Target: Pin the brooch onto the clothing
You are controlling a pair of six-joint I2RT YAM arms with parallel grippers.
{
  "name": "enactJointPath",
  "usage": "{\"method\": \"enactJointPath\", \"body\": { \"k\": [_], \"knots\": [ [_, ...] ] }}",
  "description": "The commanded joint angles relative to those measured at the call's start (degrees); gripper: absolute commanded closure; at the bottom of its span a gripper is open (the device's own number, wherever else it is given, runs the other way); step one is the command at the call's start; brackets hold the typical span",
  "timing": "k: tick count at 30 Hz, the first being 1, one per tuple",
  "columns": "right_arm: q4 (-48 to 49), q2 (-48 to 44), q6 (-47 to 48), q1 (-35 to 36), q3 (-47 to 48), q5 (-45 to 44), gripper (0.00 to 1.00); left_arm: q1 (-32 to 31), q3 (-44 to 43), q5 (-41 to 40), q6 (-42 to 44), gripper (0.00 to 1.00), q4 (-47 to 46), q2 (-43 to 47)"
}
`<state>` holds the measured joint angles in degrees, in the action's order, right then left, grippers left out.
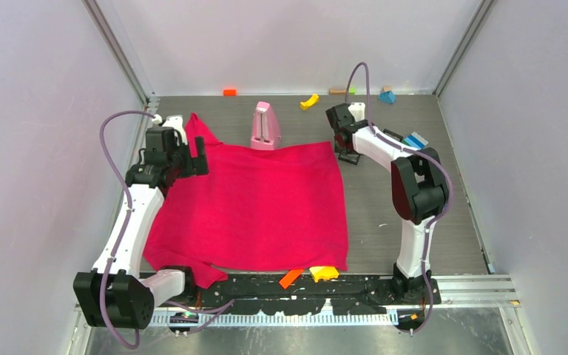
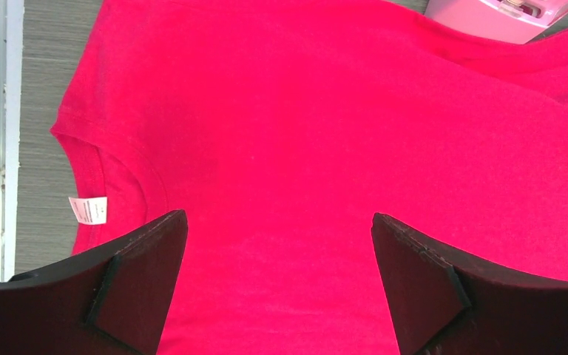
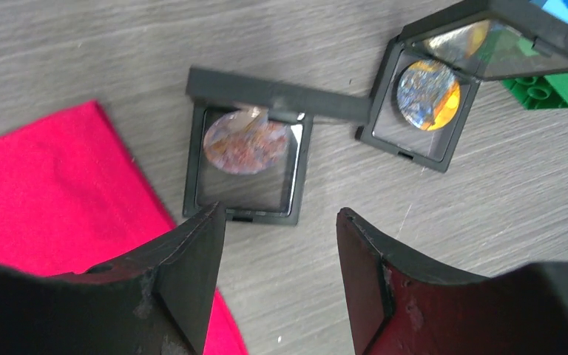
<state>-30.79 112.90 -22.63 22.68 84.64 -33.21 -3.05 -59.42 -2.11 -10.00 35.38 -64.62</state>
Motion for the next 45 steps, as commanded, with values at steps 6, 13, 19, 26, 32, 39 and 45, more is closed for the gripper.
{"method": "enactJointPath", "body": {
  "k": [6,13,19,26,32,39,45],
  "knots": [
    [12.0,3.1,3.2,-1.8,0.8,-0.1,0.38,-0.5,0.1,1.5,0.6,0.02,-2.3,-0.1],
    [13.7,4.5,2.4,-3.7,0.5,2.3,0.38,-0.6,0.1,1.4,0.7,0.02,-2.3,-0.5],
    [14.0,5.9,1.1,-5.1,0.4,4.3,0.37,-0.7,0.1,1.3,0.7,0.01,-2.3,-0.5],
    [15.6,6.6,1.2,-5.4,-0.6,6.6,0.38,-0.6,0.1,1.2,0.7,0.01,-2.2,-0.6],
    [15.8,6.5,0.9,-5.5,-0.8,6.9,0.49,-0.7,0.1,1.2,0.8,0.01,-2.2,-0.5],
    [15.7,4.6,1.0,-5.5,-1.2,6.5,0.69,-0.7,0.2,1.1,0.7,0.01,-2.3,-0.3],
    [14.7,1.7,0.8,-5.3,-1.0,7.6,0.83,-0.6,0.1,1.1,0.7,0.01,-2.3,-0.1]
  ]
}}
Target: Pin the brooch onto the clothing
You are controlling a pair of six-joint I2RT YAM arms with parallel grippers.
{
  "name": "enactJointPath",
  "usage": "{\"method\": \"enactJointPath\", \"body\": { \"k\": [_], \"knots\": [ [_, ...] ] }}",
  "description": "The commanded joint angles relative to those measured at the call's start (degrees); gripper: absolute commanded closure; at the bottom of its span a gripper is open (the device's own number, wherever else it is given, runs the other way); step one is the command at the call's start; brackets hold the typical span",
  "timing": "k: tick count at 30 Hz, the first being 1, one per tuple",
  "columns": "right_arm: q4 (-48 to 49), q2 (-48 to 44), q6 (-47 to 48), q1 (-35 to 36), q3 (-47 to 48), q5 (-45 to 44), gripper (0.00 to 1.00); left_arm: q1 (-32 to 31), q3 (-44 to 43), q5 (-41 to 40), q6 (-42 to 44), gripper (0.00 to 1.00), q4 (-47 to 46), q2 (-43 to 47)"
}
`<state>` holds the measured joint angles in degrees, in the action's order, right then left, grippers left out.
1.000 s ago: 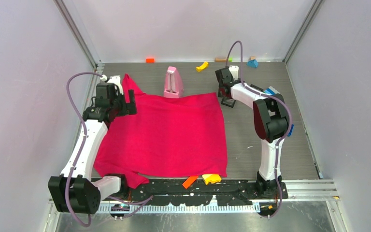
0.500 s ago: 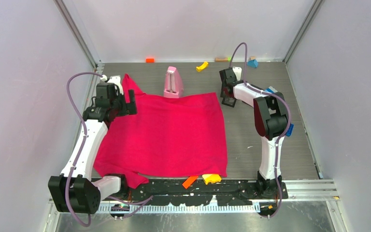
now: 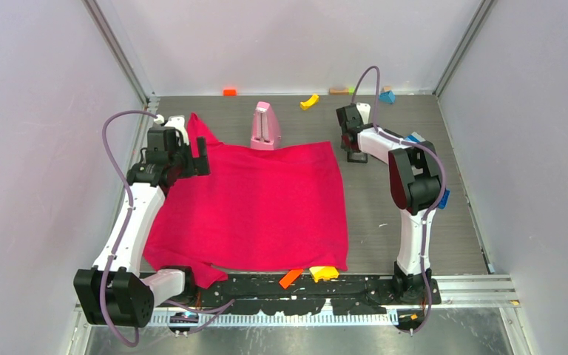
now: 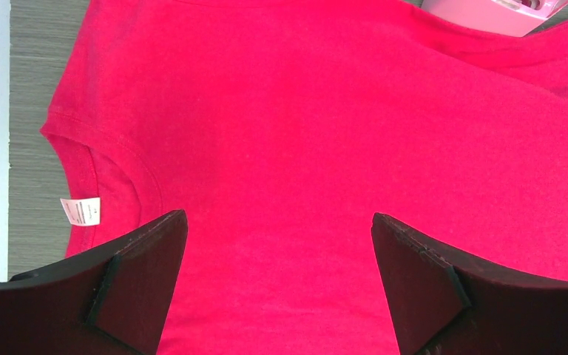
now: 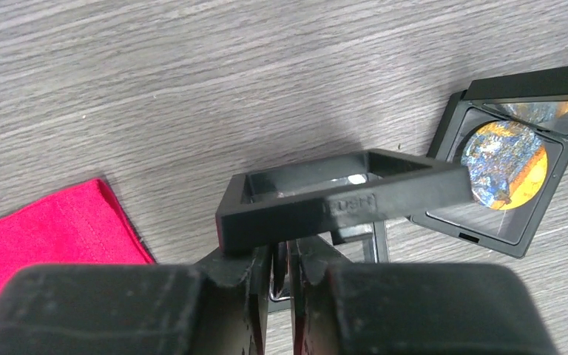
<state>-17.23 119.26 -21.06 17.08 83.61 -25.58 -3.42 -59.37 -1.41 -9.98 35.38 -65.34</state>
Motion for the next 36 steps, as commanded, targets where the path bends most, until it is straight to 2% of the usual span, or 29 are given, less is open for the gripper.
{"method": "enactJointPath", "body": {
  "k": [1,6,12,17,19,21,25,29,32,34,36],
  "knots": [
    [1.0,-5.7,-0.7,0.3,0.1,0.1,0.87,-0.4,0.1,0.6,0.7,0.01,-2.3,0.6],
    [-1.7,-10.6,-0.7,1.0,1.4,0.9,0.94,-1.7,0.3,2.4,1.8,0.02,-2.9,1.7],
    [-5.8,-16.8,-0.5,2.5,2.0,2.4,0.97,-6.4,1.4,3.3,3.6,0.02,-4.1,3.4],
    [-9.3,-24.5,-1.4,4.9,-0.4,5.8,0.97,-9.0,0.8,9.8,-1.4,0.02,-4.4,3.8],
    [-10.4,-28.2,-1.4,6.1,-1.8,10.4,0.97,-9.3,2.5,15.1,-9.0,0.03,-7.0,5.0],
    [-10.1,-32.5,-1.1,7.1,-4.2,20.0,0.97,-9.3,5.2,21.7,-17.9,0.03,-11.6,6.4],
    [-6.0,-40.3,-3.7,7.7,-10.9,37.0,0.97,-9.4,11.2,36.3,-32.5,0.04,-25.9,8.4],
    [-3.7,-44.2,-8.1,8.2,-14.0,53.3,0.97,-10.0,13.8,46.1,-38.7,0.07,-34.7,9.7],
    [0.7,-46.2,-11.4,10.2,-16.3,66.2,0.97,-12.0,14.4,50.3,-41.9,0.09,-40.3,11.0],
    [1.6,-47.5,-12.5,12.0,-16.5,70.0,0.97,-13.7,14.9,51.7,-44.5,0.12,-43.9,11.5],
    [1.3,-48.8,-14.1,13.1,-16.0,69.5,0.97,-16.0,14.5,51.4,-45.6,0.13,-46.2,12.3]
  ]
}}
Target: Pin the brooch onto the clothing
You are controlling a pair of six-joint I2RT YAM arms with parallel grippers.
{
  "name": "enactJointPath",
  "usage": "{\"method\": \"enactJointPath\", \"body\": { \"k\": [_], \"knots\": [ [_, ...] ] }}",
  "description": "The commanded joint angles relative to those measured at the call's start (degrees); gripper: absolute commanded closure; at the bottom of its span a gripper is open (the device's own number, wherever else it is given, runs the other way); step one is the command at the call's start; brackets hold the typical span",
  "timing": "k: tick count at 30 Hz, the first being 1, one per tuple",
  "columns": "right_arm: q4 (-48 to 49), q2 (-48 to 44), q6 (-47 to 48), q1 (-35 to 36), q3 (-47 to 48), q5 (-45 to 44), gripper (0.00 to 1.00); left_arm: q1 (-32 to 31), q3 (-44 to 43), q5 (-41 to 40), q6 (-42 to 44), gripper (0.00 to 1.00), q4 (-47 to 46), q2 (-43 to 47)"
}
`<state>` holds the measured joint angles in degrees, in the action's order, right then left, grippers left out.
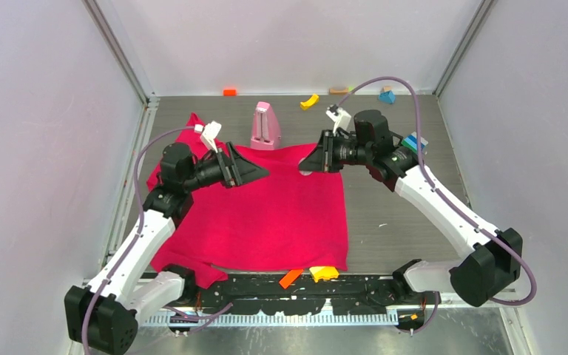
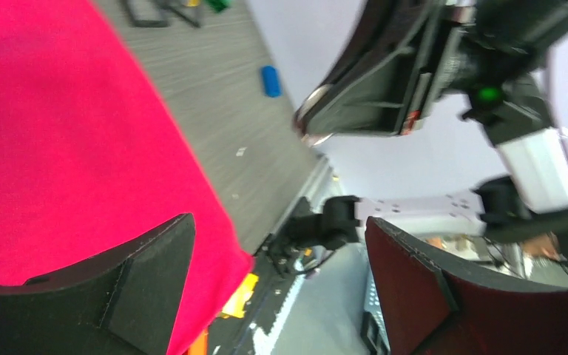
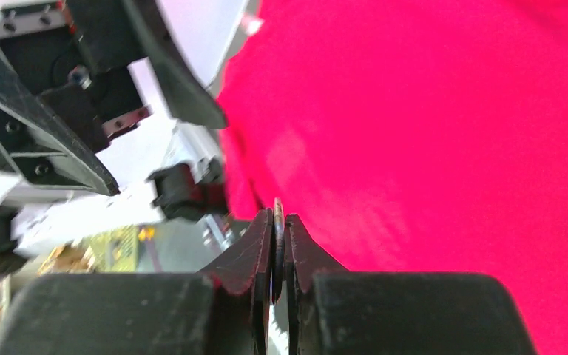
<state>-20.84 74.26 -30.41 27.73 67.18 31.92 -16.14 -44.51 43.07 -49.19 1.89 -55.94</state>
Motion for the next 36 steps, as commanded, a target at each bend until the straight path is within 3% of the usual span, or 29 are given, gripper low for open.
{"method": "enactJointPath", "body": {
  "k": [1,5,10,15,31,36],
  "knots": [
    [5.1,-4.6,-5.4,2.8,0.8,10.3,0.97,-4.6,-0.7,5.6,-6.2,0.13,-12.8,3.3],
    [9.4,-7.1,-10.7,4.3,-0.4,2.6,0.97,-10.3,-0.4,-3.5,-7.6,0.15,-14.6,5.2],
    [22.5,-8.7,-18.7,5.9,-4.4,-2.4,0.97,-13.9,2.4,-12.1,-13.4,0.22,-23.2,6.6],
    [27.3,-7.7,-21.4,8.0,-4.8,-3.3,0.97,-16.5,1.8,-12.8,-15.8,0.28,-26.1,4.5],
    [27.4,-7.1,-21.6,10.9,-3.8,-3.1,0.98,-17.6,2.1,-15.3,-19.4,0.66,-28.3,1.5],
    [27.4,-6.9,-21.6,11.1,-3.5,-2.9,0.98,-17.6,2.0,-15.6,-19.6,0.73,-28.3,1.6]
  ]
}}
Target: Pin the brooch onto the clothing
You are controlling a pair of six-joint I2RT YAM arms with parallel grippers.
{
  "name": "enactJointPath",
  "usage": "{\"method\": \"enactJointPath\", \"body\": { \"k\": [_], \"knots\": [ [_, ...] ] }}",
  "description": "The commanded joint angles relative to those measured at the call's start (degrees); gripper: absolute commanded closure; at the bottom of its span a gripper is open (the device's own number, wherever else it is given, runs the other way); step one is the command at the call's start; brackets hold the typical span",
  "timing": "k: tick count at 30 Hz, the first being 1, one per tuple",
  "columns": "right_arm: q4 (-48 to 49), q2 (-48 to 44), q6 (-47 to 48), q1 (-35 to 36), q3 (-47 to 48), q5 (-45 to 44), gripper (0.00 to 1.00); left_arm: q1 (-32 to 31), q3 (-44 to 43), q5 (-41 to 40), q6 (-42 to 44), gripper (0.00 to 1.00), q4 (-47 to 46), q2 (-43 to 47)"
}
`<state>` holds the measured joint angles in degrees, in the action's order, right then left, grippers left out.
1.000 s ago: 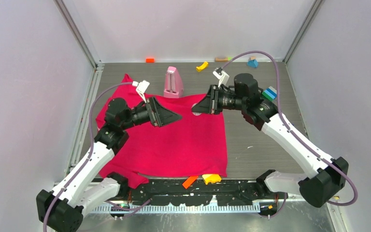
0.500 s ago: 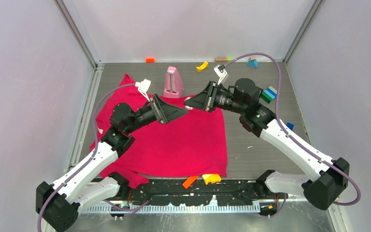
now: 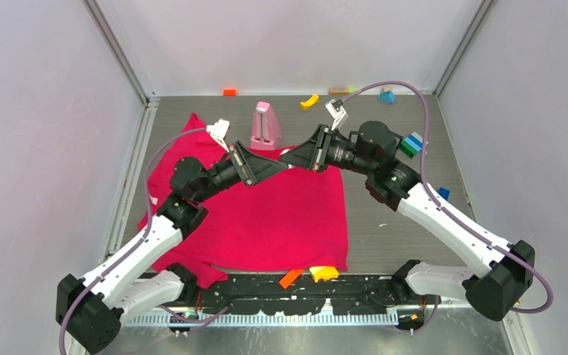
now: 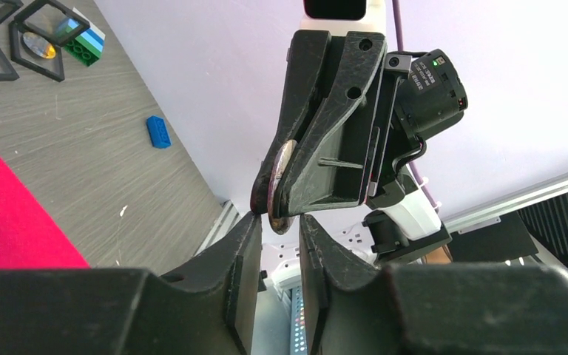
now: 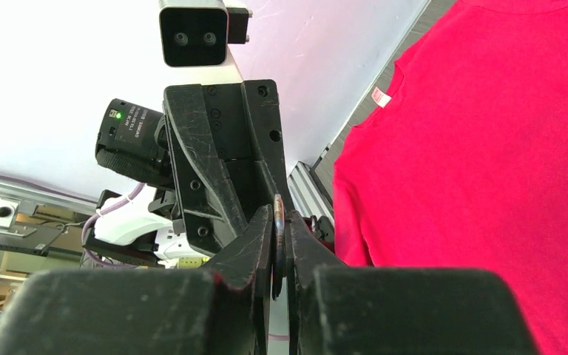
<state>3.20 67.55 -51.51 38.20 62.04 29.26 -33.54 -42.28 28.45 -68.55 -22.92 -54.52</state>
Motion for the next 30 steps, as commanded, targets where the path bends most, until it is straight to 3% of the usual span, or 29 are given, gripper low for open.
{"method": "enactJointPath", "body": {
  "k": [1,9,12,14,15,17,19,21,26,30],
  "knots": [
    [3.4,-0.2,-0.5,0.7,1.7,-0.2,0.99,-0.2,-0.3,-0.9,-0.3,0.75,-3.5,0.1],
    [3.1,0.1,-0.5,0.9,1.6,-0.3,0.99,-0.2,-0.3,-0.8,-0.4,0.98,-3.5,0.0],
    [2.3,0.0,-0.1,1.0,1.7,-0.5,0.97,-0.2,-0.2,-0.8,-0.2,1.00,-3.9,0.0],
    [0.1,-0.4,1.3,1.0,2.1,-1.4,0.86,-0.2,-0.2,-0.8,0.8,1.00,-3.9,0.1],
    [-0.5,-0.7,2.4,1.0,2.5,-1.7,0.68,-0.2,-0.2,-0.7,1.6,1.00,-3.2,0.4],
    [-5.4,-1.7,5.8,0.9,3.7,-3.7,0.44,-0.2,-0.4,-0.7,3.7,1.00,-0.2,1.3],
    [-10.8,-2.5,9.3,0.4,5.3,-5.6,0.31,-0.2,-1.1,-0.2,6.0,1.00,3.9,2.2],
    [-14.8,-3.6,11.4,-0.7,6.1,-5.8,0.25,-0.2,-2.1,0.7,8.4,1.00,8.5,3.2],
    [-18.1,-4.2,14.3,-3.4,7.7,2.8,0.26,-0.1,-3.6,4.9,11.8,1.00,14.8,4.3],
    [-21.8,-3.6,16.6,-3.5,8.8,9.3,0.37,-0.1,-3.9,8.9,12.6,1.00,14.8,4.1]
  ]
}}
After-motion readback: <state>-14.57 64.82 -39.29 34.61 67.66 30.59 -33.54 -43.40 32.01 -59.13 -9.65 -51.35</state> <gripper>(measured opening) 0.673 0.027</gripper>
